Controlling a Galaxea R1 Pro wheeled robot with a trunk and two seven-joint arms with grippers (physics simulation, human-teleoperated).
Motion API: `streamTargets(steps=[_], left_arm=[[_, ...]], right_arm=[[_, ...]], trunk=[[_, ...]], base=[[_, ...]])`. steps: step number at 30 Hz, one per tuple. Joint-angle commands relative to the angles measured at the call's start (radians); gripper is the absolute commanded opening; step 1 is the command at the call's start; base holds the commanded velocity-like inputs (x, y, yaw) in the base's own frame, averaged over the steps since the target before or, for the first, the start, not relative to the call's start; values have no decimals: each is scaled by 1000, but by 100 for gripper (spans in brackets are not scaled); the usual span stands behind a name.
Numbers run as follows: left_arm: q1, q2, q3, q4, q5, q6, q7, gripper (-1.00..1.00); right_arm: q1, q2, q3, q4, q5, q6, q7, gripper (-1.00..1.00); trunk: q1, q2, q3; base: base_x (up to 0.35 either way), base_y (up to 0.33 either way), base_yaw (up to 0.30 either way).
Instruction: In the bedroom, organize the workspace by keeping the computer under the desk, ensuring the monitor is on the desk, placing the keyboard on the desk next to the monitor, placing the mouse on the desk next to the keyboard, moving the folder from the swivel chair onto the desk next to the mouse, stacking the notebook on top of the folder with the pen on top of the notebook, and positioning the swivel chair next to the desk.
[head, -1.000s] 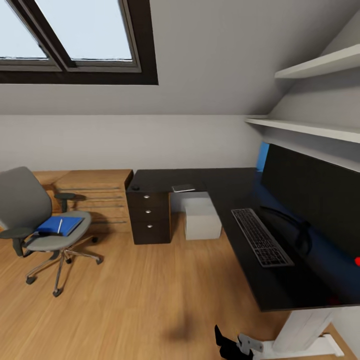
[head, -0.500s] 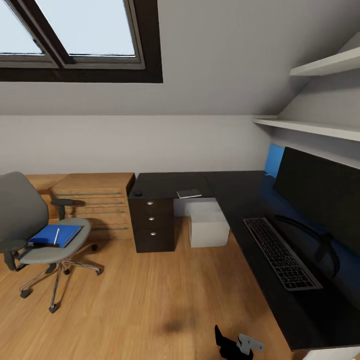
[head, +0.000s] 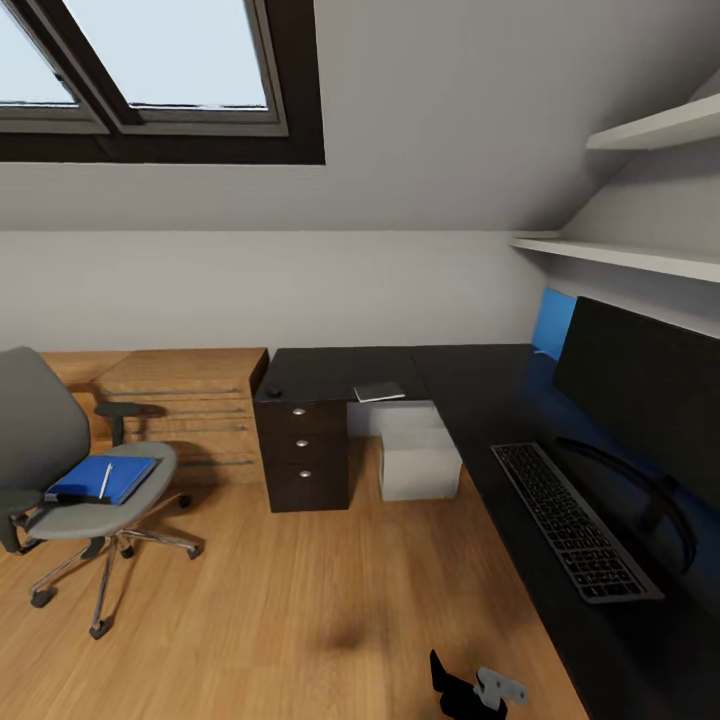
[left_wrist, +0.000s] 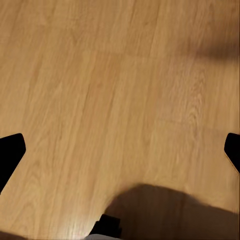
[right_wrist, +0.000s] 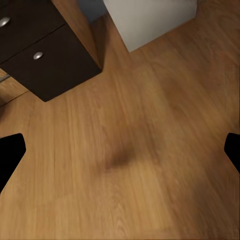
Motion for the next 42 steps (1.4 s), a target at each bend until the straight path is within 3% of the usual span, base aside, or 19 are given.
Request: streamTargets(steps=[1,12,26,35,42], left_arm=[[-1,1,-6,0,10,-6,7,100],[-1,3,-4,0,11,-11,8,100],[-1,-2,-4,21,11,-13,7,100],[-1,-3,-4,22,10,-14,7,100],[-1,-4,-4,23,9,-13,7,100]], right_arm=[[-1,0,-2,1,-10,-1,10,100],[-1,1,-2,2,-13,-2,10,100],[-1,4,-1,2,-12,-3,-10,100],[-1,10,-1,2,14,-30,-11,100],[-1,11,-2,2,24,-30,-11,100]], trunk=[[0,-1,-1],[0,-1,-1],[0,-1,-1],[-34,62,26],[-61,111,46]], base=[[276,0,0],[316,16,23],[328,14,264],[327,0,276],[327,0,63]])
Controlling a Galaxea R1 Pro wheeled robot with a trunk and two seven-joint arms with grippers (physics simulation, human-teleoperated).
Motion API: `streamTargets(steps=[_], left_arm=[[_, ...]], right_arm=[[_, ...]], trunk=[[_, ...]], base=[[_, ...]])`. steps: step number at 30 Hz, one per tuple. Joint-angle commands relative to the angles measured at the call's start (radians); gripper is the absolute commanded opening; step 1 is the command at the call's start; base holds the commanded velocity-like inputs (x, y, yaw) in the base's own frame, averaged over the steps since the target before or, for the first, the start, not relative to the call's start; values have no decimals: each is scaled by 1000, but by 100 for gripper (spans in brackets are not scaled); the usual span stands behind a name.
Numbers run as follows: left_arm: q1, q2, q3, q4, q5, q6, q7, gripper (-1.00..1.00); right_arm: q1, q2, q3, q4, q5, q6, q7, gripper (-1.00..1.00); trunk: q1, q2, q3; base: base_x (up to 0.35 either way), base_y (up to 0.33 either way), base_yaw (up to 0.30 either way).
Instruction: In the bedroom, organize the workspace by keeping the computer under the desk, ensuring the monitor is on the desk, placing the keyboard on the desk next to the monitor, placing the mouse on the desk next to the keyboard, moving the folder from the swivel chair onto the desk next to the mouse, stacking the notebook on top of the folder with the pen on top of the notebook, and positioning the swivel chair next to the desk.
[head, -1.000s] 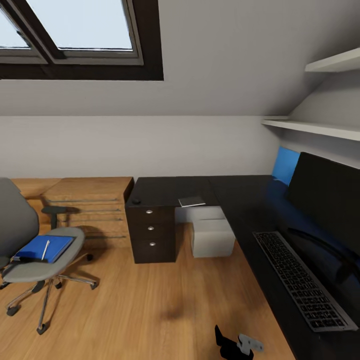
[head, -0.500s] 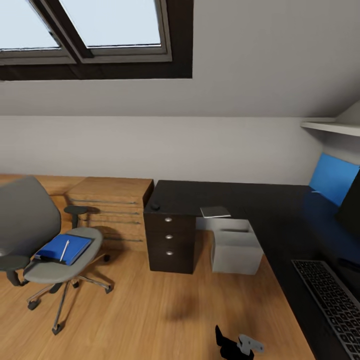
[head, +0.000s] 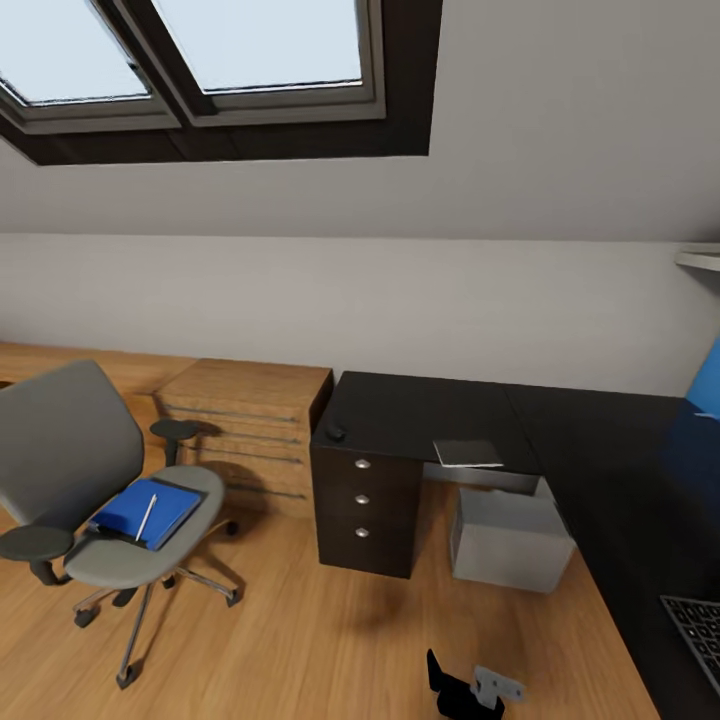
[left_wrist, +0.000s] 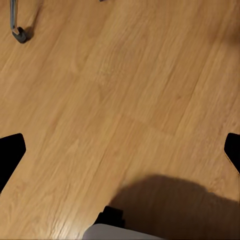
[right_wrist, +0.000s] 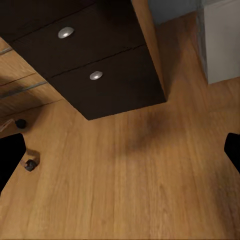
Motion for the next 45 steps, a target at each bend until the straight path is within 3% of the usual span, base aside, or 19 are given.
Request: streamTargets(steps=[1,13,17,21,22,24,25,26,28,29,31,34,37,38,39,43,45], left_arm=[[-1,1,-6,0,10,-5,7,100],[-1,-2,-9,-1,7,-6,8,100],[-1,-14,-11,-21,6,-2,9,100],[-1,-24,-11,-145,1,10,9,100],[0,-23,-10,-247,-7,65,12,100],[0,-22,-6,-378,-11,180,13,100],[0,-21,-5,-413,-12,214,14,100],[0,-21,-4,-482,-13,280,15,100],[0,-21,-3,-550,-13,337,18,100],[0,-21,0,-614,-14,383,25,100],[0,-22,4,-673,-14,420,36,100],[-1,-26,14,-808,-11,508,91,100],[-1,-26,30,-841,-4,544,116,100],[-1,-26,36,-830,-2,549,121,100],[0,-24,47,-775,-2,554,126,100],[0,-25,46,-759,-2,555,129,100],[0,-25,32,-789,-4,554,131,100]], right_arm=[[-1,0,-1,7,-11,-2,10,100],[-1,0,-2,13,-12,-6,11,100],[-1,3,-2,1,-18,-3,-3,100],[-7,26,5,-72,4,29,-117,100],[-10,39,26,-148,72,105,-223,100],[-17,44,50,-271,175,242,-352,100],[-18,45,54,-308,201,287,-386,100],[-20,47,59,-383,246,385,-453,100],[-22,48,63,-459,282,490,-513,100],[-24,50,66,-534,305,596,-561,100],[-32,51,67,-601,321,700,-597,100],[-91,51,69,-726,342,950,-645,100],[-122,50,65,-760,342,1033,-653,100],[-128,50,64,-759,338,1032,-654,100],[-133,52,67,-734,329,970,-659,100],[-133,54,84,-730,324,945,-659,100],[-133,77,88,-729,325,937,-660,100]], trunk=[[-3,7,2],[-49,91,40],[-65,119,52],[-80,147,65],[-84,154,68],[-91,168,74],[-95,175,77],[-99,182,80],[-107,196,87],[-111,203,90],[-118,217,96],[-130,238,105],[-141,259,115],[-145,266,118],[-149,273,121],[-160,294,131],[-160,294,131]], base=[[327,0,5],[327,0,1],[327,0,0],[327,0,0],[327,0,0],[327,0,0],[327,0,0],[327,0,0],[327,0,0],[328,0,0],[327,0,0],[327,0,0],[327,0,0],[327,0,0],[327,0,0],[327,0,0],[327,0,0]])
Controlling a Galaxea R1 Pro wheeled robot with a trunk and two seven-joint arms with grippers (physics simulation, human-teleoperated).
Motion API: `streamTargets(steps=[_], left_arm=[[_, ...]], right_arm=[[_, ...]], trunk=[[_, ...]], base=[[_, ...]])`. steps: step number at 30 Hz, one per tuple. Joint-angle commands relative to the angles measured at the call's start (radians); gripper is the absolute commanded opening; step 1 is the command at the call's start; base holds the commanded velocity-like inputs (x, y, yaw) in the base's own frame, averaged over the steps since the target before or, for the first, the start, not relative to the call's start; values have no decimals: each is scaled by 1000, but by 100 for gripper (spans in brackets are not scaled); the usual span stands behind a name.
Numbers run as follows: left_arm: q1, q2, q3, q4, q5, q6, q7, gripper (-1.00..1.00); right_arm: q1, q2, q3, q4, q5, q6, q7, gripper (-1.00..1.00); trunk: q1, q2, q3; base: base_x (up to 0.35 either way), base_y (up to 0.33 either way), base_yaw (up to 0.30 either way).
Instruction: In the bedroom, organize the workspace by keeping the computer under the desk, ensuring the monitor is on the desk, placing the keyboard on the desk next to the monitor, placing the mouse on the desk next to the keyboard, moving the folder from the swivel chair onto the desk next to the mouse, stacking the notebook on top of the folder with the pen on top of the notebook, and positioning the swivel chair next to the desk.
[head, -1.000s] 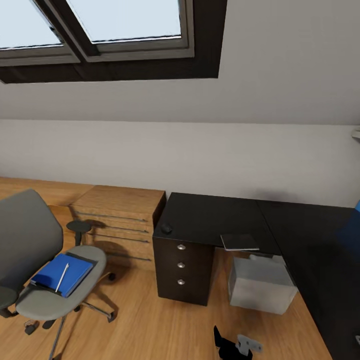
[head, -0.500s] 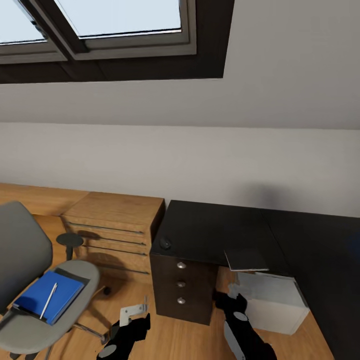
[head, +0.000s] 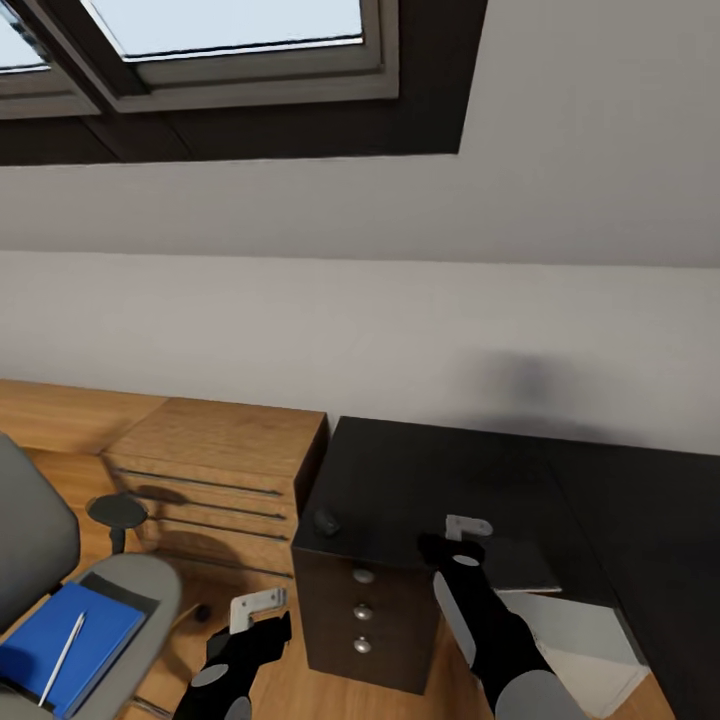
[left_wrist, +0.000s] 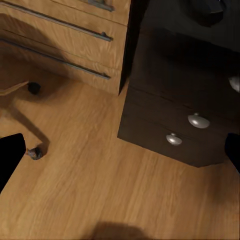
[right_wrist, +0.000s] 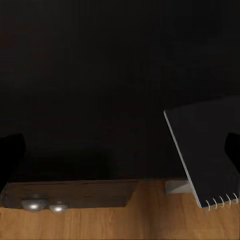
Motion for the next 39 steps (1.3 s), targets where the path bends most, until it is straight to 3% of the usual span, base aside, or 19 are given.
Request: streamTargets(steps=[1,6,15,23,27,33,39], left_arm=[[-1,1,-4,-9,10,2,10,100],[0,1,-14,-32,10,4,10,100],[-1,1,-17,-36,12,4,10,100],[-1,2,-12,-37,13,4,11,100],[0,2,-10,-39,14,4,12,100],[-1,1,-9,-72,16,4,11,100],[-1,0,-9,-80,16,4,12,100]], right_arm=[[-1,3,4,-1,-10,2,-9,100],[-1,10,30,3,-7,-2,-6,100],[2,10,145,20,-8,-2,-5,100],[2,10,161,54,-8,-7,27,100],[2,10,208,75,-8,-7,80,100],[2,10,248,82,-10,-8,102,100],[2,10,250,85,-7,-10,106,100]], trunk=[[1,-1,-2],[1,-1,-2],[1,-1,-3],[1,-1,-7],[1,-1,-9],[1,-1,-11],[24,-43,-30]], base=[[328,0,11],[323,0,164],[318,46,256],[199,93,268],[19,12,257],[4,2,151],[0,0,13]])
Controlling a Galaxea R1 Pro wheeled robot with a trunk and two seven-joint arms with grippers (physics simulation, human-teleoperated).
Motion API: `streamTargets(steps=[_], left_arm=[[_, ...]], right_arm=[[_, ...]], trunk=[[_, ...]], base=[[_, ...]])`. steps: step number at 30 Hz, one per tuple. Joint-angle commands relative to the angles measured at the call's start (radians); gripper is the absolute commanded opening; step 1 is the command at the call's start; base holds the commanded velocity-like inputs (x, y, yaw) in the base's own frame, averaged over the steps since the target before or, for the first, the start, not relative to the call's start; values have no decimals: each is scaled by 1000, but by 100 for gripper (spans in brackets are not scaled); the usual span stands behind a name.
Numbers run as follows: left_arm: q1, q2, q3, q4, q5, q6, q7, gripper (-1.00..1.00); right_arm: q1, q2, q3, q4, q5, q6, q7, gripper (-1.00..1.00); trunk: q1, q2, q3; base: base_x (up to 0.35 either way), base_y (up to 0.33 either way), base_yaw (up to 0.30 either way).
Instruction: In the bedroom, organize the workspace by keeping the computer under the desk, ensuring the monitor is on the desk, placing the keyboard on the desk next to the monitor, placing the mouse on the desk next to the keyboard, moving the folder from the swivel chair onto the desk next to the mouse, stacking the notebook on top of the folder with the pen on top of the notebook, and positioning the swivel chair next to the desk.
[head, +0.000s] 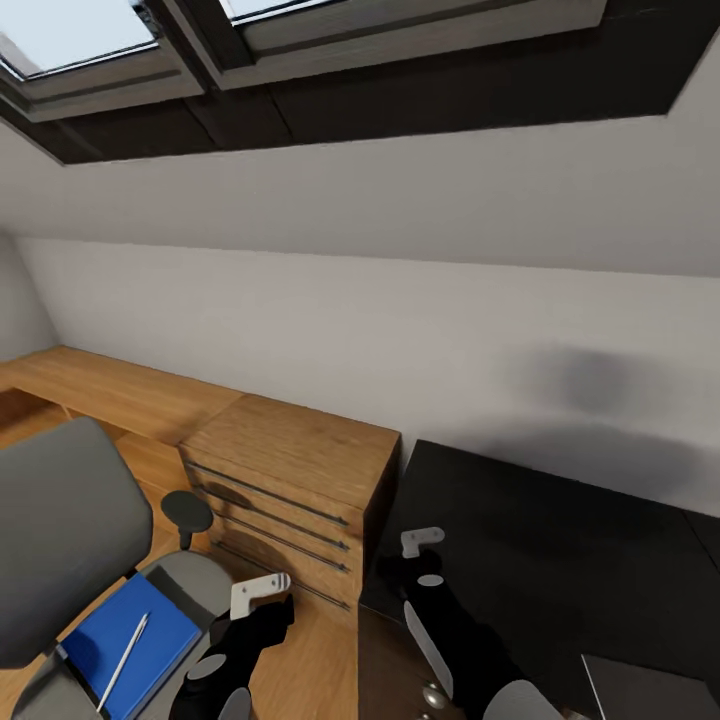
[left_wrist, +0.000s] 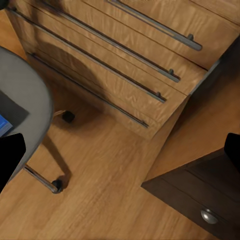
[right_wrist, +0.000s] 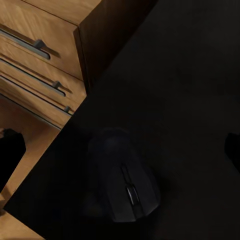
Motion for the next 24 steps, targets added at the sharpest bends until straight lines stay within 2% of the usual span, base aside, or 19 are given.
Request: streamTargets(steps=[1,24], left_arm=[[-1,0,-1,-2,10,2,10,100],[-1,0,-3,-6,9,2,10,100]], right_arm=[[-1,0,3,-1,-10,3,-8,100],[-1,0,3,0,-5,3,-6,100]], trunk=[[4,-9,-5],[92,-170,-77]], base=[[0,0,3],[0,0,0]])
